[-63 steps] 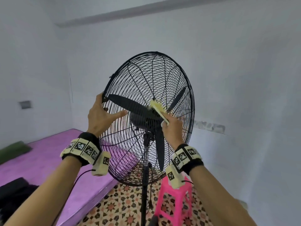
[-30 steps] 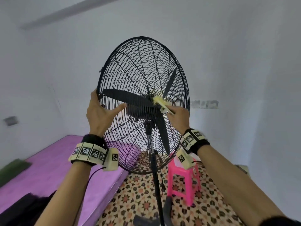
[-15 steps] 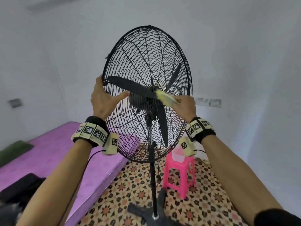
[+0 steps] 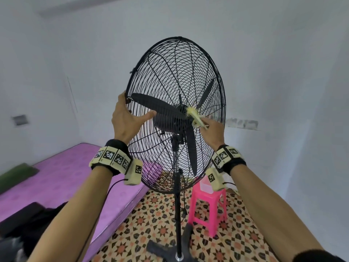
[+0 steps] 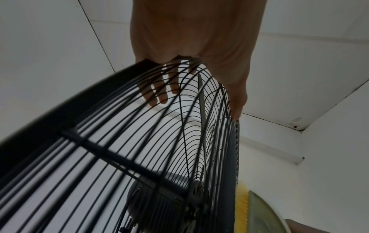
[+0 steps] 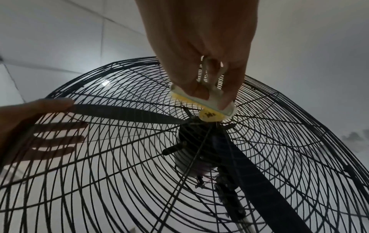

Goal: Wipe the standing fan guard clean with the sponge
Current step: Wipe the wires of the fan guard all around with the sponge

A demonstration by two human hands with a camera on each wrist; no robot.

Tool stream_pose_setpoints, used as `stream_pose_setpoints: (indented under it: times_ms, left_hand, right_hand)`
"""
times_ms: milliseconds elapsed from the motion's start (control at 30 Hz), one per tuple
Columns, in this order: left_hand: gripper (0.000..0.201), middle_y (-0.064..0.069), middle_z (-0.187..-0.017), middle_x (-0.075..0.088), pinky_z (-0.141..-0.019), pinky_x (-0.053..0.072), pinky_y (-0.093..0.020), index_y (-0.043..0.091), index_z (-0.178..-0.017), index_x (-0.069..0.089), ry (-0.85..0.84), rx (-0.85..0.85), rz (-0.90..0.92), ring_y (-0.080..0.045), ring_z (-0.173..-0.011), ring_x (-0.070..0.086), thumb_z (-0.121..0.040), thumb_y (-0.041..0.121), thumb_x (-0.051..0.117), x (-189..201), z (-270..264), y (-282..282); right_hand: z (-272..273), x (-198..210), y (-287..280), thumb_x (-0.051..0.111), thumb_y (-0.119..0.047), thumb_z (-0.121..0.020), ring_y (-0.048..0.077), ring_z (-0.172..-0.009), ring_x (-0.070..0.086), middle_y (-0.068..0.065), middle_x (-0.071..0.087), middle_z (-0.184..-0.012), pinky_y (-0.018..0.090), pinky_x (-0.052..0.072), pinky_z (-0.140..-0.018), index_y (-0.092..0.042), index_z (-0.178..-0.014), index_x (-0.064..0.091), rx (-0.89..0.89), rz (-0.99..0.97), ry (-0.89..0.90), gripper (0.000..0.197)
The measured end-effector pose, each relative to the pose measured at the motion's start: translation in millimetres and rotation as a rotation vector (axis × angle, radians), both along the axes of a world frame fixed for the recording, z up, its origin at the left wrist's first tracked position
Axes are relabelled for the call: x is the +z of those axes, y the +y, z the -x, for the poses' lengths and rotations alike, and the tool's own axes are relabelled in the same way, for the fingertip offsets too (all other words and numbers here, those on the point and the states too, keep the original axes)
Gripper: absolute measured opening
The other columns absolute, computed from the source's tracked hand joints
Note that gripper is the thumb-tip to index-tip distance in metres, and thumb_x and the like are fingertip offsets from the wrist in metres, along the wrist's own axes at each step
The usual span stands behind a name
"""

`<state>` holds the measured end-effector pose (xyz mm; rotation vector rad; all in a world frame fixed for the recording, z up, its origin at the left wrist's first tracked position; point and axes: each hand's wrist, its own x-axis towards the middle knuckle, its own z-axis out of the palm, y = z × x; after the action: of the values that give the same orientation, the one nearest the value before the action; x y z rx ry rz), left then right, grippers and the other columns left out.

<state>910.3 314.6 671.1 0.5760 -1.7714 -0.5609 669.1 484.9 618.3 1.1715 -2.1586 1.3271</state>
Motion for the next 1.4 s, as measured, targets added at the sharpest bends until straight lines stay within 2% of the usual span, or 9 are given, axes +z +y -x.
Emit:
stream_pose_setpoints:
  times_ms: [200,367,500,633,833,933,1067,1267,1400]
  left_hand:
    - [0.105,0.002,-0.141,0.06,-0.109,0.048,-0.048,0.026,-0.149,0.038,0.004,0.001,-0.006,-0.019,-0.129,0.056,-0.066,0.066,0.089,-0.1,-2.3,-3.3]
    - [0.103,0.001,-0.14,0.06,-0.106,0.05,-0.046,0.027,-0.149,0.039,0.015,-0.001,0.009,-0.021,-0.126,0.058,-0.067,0.063,0.089,0.0,-0.2,0.7]
    - [0.105,0.001,-0.141,0.061,-0.105,0.048,-0.039,0.025,-0.15,0.039,0.019,0.005,0.006,-0.02,-0.127,0.058,-0.066,0.06,0.091,0.0,1.9,3.5]
    - [0.1,-0.006,-0.136,0.064,-0.094,0.048,-0.033,0.011,-0.139,0.042,0.022,0.032,-0.058,-0.026,-0.116,0.064,-0.066,0.054,0.094,-0.5,3.0,5.3]
    - [0.1,-0.005,-0.133,0.065,-0.092,0.054,-0.037,0.011,-0.136,0.042,0.036,0.013,-0.089,-0.023,-0.11,0.064,-0.063,0.057,0.094,-1.5,0.4,3.5]
    - [0.098,-0.004,-0.126,0.067,-0.089,0.055,-0.036,0.015,-0.13,0.041,0.032,0.006,-0.092,-0.021,-0.104,0.063,-0.061,0.061,0.094,0.6,3.0,6.0]
    - [0.082,0.007,-0.097,0.061,-0.062,0.04,-0.021,0.019,-0.113,0.038,0.023,0.02,-0.072,-0.006,-0.077,0.055,-0.065,0.055,0.094,0.3,4.5,9.1]
    - [0.096,0.0,-0.124,0.063,-0.089,0.048,-0.029,0.012,-0.132,0.043,0.039,-0.004,-0.076,-0.016,-0.106,0.059,-0.064,0.057,0.094,-1.9,2.2,6.5]
    - [0.083,0.006,-0.109,0.062,-0.07,0.044,-0.019,0.016,-0.122,0.042,0.033,-0.005,-0.067,-0.014,-0.091,0.059,-0.068,0.051,0.093,-1.5,0.9,5.2]
  right_hand:
    - [-11.7,8.3,12.0,0.07,-0.003,-0.092,0.028,-0.099,0.073,0.019,0.07,-0.118,0.023,0.061,-0.058,-0.004,-0.118,0.065,0.053,0.349,-0.129,0.027]
    - [-54.8,42.4,1.7,0.074,-0.023,-0.093,-0.003,-0.081,0.068,-0.008,0.07,-0.098,0.009,0.052,-0.054,-0.011,-0.117,0.074,0.122,0.546,-0.089,0.027]
    - [-115.5,92.6,-15.9,0.059,-0.02,-0.103,-0.014,-0.071,0.06,-0.003,0.068,-0.101,0.008,0.051,-0.048,-0.007,-0.128,0.064,0.364,0.491,0.282,0.029]
    - [-165.3,135.3,-43.0,0.046,-0.021,-0.107,0.015,-0.073,0.072,0.012,0.072,-0.112,0.024,0.06,-0.054,-0.008,-0.133,0.053,0.632,0.222,0.516,0.03]
    - [-168.5,152.5,-54.1,0.052,-0.018,-0.103,0.007,-0.045,0.047,-0.003,0.057,-0.067,0.021,0.046,-0.046,-0.009,-0.116,0.052,0.442,-0.036,0.805,0.016]
    - [-164.6,156.2,-49.6,0.057,-0.026,-0.099,0.009,-0.052,0.057,-0.004,0.066,-0.076,0.015,0.047,-0.052,-0.009,-0.114,0.056,0.326,0.103,0.768,0.023]
    - [-171.9,151.7,-51.5,0.064,-0.029,-0.099,0.01,-0.063,0.068,0.0,0.071,-0.084,0.008,0.049,-0.052,-0.009,-0.106,0.056,0.531,0.182,0.587,0.023]
    - [-167.0,144.9,-51.0,0.07,-0.032,-0.094,0.01,-0.049,0.062,-0.007,0.061,-0.059,0.028,0.054,-0.048,-0.014,-0.084,0.063,0.332,0.429,0.557,0.022]
    - [-186.8,147.1,-59.5,0.076,-0.038,-0.09,0.015,-0.043,0.056,0.001,0.056,-0.052,0.033,0.05,-0.045,-0.011,-0.073,0.057,0.422,0.498,0.469,0.037]
